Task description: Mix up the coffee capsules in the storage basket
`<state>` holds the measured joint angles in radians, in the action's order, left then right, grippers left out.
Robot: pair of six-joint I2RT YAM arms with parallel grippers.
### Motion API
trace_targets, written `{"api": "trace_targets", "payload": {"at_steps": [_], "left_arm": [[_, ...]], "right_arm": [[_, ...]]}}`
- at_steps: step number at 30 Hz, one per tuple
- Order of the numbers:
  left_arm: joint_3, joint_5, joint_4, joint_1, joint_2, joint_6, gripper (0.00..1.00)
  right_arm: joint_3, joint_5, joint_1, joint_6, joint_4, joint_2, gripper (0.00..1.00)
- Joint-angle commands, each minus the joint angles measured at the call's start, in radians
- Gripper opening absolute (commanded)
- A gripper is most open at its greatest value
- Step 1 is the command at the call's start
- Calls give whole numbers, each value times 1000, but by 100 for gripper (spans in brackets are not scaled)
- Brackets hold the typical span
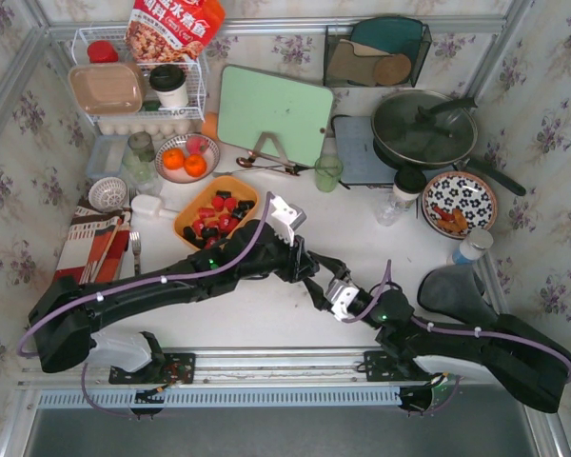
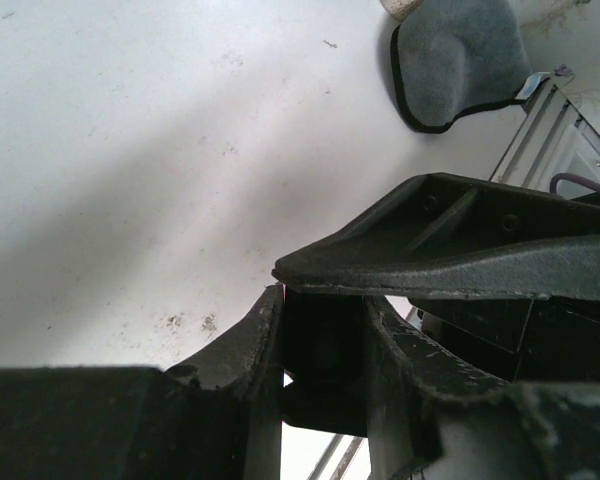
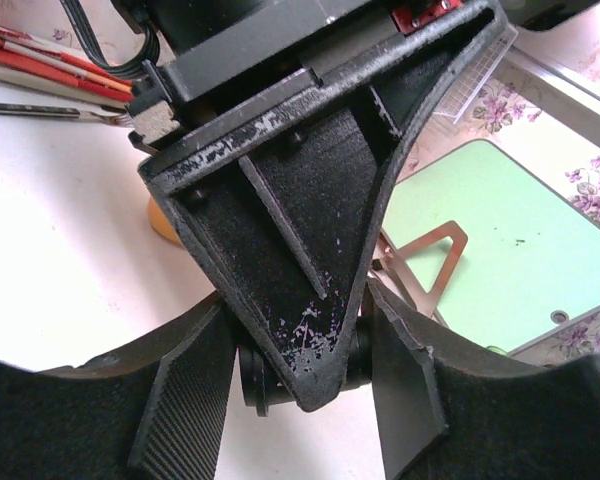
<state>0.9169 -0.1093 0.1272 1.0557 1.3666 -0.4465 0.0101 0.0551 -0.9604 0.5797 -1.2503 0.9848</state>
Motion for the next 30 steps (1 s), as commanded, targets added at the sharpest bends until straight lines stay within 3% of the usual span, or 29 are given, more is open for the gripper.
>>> {"api": "trace_targets", "payload": {"at_steps": [1,7,8,9,10,17,25,30], "left_arm": [[-1,20,8,1,-21,1,0],[-2,44,-10,0,-40,11,0],[-2,47,-11,0,-42,12,0],[-3,49,-12,0,-42,12,0],[-3,50,-14,0,-44,12,0],[0,78,-41,-2,-60,30,0],[2,215,-161,-23,-153,89,0],[-1,283,-262,-75,-231,122,0]], "right_arm": [[0,-52,0,-18,15,-30,59],[2,-75,0,-17,76,-75,70],[1,-80,0,-17,82,-79,77],[1,-84,0,-17,85,-83,95],[1,-88,0,-16,89,-87,99],[2,-104,0,-23,113,-105,100],[15,-129,0,-90,221,-168,100],[83,-257,0,-241,426,-244,100]]}}
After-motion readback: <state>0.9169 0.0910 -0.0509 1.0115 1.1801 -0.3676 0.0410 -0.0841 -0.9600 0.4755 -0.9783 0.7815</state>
